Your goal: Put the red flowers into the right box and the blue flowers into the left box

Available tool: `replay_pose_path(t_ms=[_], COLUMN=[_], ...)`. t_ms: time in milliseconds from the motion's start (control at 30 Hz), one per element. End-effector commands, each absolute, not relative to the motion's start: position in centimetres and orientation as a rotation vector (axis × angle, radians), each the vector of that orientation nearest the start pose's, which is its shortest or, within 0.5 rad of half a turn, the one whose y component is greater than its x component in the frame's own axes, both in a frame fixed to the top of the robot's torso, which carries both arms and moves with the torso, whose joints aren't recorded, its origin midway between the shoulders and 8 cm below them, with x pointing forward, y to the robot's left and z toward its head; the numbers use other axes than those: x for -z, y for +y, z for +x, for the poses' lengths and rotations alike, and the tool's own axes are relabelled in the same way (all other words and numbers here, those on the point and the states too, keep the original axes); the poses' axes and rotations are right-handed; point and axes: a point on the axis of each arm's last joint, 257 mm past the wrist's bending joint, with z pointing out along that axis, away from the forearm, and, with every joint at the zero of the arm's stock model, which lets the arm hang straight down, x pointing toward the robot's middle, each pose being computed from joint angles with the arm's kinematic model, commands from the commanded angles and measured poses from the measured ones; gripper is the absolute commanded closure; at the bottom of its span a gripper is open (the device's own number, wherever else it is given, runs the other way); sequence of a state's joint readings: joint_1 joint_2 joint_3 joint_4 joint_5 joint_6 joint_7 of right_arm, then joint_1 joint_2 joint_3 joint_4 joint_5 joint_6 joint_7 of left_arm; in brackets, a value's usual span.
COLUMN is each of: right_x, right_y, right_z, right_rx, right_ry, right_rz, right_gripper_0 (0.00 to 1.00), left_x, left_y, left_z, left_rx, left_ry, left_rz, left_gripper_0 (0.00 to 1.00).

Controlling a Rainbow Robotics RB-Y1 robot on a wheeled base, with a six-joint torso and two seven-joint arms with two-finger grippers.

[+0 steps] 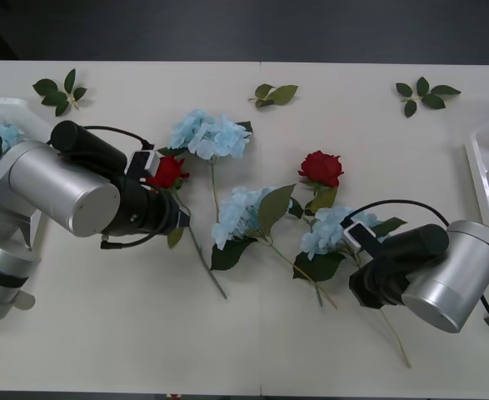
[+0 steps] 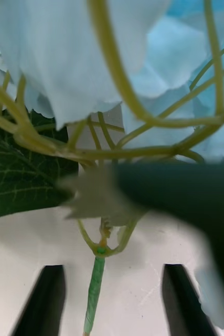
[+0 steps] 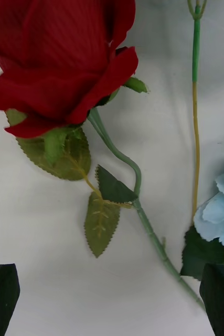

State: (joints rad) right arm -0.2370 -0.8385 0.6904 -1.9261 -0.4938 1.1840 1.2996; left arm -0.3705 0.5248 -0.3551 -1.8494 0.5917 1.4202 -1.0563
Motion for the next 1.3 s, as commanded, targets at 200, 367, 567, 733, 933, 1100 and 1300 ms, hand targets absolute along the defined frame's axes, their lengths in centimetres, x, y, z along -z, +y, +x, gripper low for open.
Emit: replay_pose_path(t_ms=[200, 367, 567, 733, 933, 1100, 1300], right_x=[36.4, 35.4, 30.9, 26.0, 20.5, 16.1, 12.2], right_y=[-22.9, -23.3, -24.7, -24.7, -20.6, -16.4, -12.9], right_z=[39.7, 40.5, 42.6, 43.6, 43.1, 42.8, 42.8], right_rx=[0.105, 0.069, -0.064, -0.220, -0.545, -0.808, -0.969], right_ry=[2.558, 2.536, 2.495, 2.431, 2.308, 2.130, 1.953], right_rz=[-0.769, -0.745, -0.723, -0.737, -0.738, -0.720, -0.719], right_gripper_0=[1.00, 1.00, 1.00, 1.00, 1.00, 1.00, 1.00], left_x=[29.0, 30.2, 30.9, 31.5, 31.2, 29.7, 26.7], left_y=[14.4, 14.1, 13.8, 13.6, 13.2, 12.7, 13.6], left_z=[47.1, 48.3, 49.7, 50.5, 50.9, 51.0, 51.1], left_rx=[0.272, 0.250, 0.202, 0.154, 0.154, 0.152, 0.109], left_ry=[2.596, 2.582, 2.583, 2.585, 2.577, 2.537, 2.459], left_rz=[0.046, 0.038, 0.043, 0.048, 0.066, 0.151, 0.313], left_gripper_0=[0.00, 0.00, 0.00, 0.00, 0.00, 0.00, 0.00])
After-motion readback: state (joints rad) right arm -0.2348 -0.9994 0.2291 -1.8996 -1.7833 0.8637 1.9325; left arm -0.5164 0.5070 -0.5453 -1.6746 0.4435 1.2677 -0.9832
